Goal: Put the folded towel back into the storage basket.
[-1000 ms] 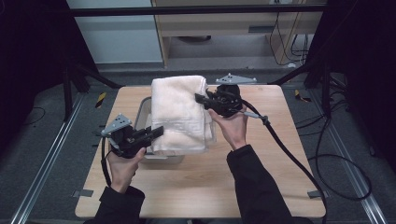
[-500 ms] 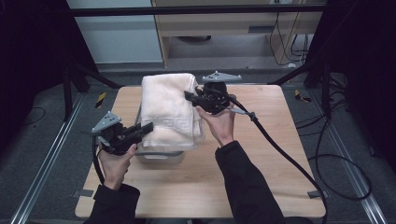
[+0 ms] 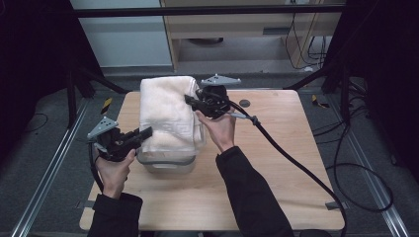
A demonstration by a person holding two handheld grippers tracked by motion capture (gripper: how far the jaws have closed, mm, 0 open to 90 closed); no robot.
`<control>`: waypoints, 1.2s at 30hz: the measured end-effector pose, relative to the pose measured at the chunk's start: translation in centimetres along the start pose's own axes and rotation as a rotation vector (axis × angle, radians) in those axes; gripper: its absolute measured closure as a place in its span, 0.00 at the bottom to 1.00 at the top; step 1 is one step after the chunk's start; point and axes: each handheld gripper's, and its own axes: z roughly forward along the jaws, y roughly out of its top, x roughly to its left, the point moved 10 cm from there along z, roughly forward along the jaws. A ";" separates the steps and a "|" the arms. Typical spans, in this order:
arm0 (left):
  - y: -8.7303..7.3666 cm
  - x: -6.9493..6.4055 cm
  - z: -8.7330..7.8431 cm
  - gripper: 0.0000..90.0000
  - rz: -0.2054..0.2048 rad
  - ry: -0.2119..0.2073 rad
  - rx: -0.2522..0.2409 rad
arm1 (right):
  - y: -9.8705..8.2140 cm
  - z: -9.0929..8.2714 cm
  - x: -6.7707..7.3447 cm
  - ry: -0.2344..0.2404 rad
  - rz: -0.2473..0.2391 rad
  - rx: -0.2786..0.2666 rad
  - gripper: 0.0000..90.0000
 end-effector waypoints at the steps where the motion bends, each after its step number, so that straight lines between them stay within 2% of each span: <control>1: 0.0 0.2 0.0 0.83 -0.005 0.005 -0.002 | 0.0 0.2 0.1 0.000 0.002 0.002 0.76; 12: -0.4 2.4 -0.1 0.83 -0.036 0.031 0.012 | -0.8 2.3 0.5 0.009 0.014 0.008 0.76; 21: -1.2 3.5 0.6 0.83 -0.025 0.065 0.033 | -2.0 4.0 0.2 0.002 0.022 0.019 0.76; 26: -1.8 4.2 1.1 0.83 -0.032 0.073 0.045 | -2.6 4.8 0.0 0.001 0.028 0.029 0.76; 36: -3.0 5.1 2.0 0.83 -0.026 0.099 0.083 | -4.2 6.3 -0.6 -0.017 0.029 0.070 0.76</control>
